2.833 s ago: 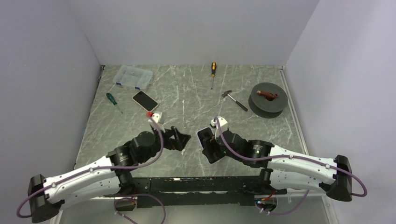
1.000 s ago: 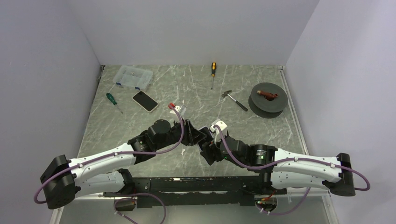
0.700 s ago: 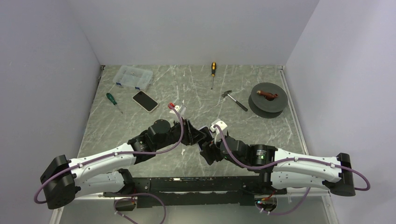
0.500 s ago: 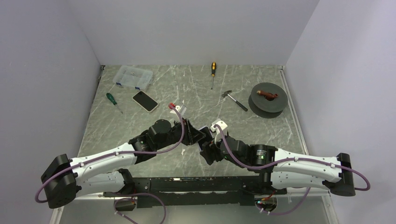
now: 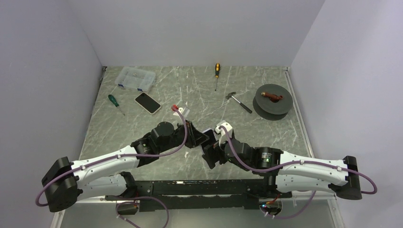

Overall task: Take the phone out of the phone case
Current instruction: Pick up the phone at the center of the board.

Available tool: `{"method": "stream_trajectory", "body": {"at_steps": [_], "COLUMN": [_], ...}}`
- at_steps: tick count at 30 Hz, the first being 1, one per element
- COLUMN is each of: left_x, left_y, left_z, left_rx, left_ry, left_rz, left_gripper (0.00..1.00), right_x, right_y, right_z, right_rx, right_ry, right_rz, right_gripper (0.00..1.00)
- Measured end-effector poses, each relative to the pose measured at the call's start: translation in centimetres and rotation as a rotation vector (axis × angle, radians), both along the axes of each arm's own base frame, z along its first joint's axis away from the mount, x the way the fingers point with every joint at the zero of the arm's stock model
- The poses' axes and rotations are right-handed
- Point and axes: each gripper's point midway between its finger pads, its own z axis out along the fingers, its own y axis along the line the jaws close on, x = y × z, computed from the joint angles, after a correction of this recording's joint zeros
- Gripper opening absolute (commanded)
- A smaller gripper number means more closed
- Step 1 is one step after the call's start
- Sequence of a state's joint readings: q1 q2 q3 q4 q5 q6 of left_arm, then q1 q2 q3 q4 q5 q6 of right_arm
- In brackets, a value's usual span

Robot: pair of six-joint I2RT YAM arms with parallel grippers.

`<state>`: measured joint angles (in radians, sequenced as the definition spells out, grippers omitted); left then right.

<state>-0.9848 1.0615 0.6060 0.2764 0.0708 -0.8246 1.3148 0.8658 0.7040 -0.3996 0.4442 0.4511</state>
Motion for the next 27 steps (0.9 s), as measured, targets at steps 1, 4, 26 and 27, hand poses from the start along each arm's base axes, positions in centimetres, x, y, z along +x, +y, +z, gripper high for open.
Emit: {"method": "stream_trajectory", "body": {"at_steps": [1, 4, 26, 27], "left_x": [0.0, -0.1, -2.2, -2.3], "left_y": [0.2, 1.3, 18.0, 18.1], "left_z": [-0.2, -0.6, 10.9, 10.9], "left_rx": [0.014, 0.040, -0.476, -0.479], "left_ry": [-0.003, -0.006, -0.230, -0.228], "left_rz": [0.005, 0.030, 0.454, 0.455], "left_gripper": [0.00, 0.00, 0.00, 0.00], "right_x": [-0.1, -0.2, -2.1, -2.1], "right_y": [0.0, 0.1, 5.7, 6.3], "right_z": [0.1, 0.8, 10.5, 10.5], "right_rx": [0.007, 0.041, 0.642, 0.646], "right_ry": [0.003, 0.012, 0.152, 0.167], "right_rz": [-0.001, -0.006, 0.091, 0.096], "right_gripper": [1.00, 1.00, 0.96, 0.96]}}
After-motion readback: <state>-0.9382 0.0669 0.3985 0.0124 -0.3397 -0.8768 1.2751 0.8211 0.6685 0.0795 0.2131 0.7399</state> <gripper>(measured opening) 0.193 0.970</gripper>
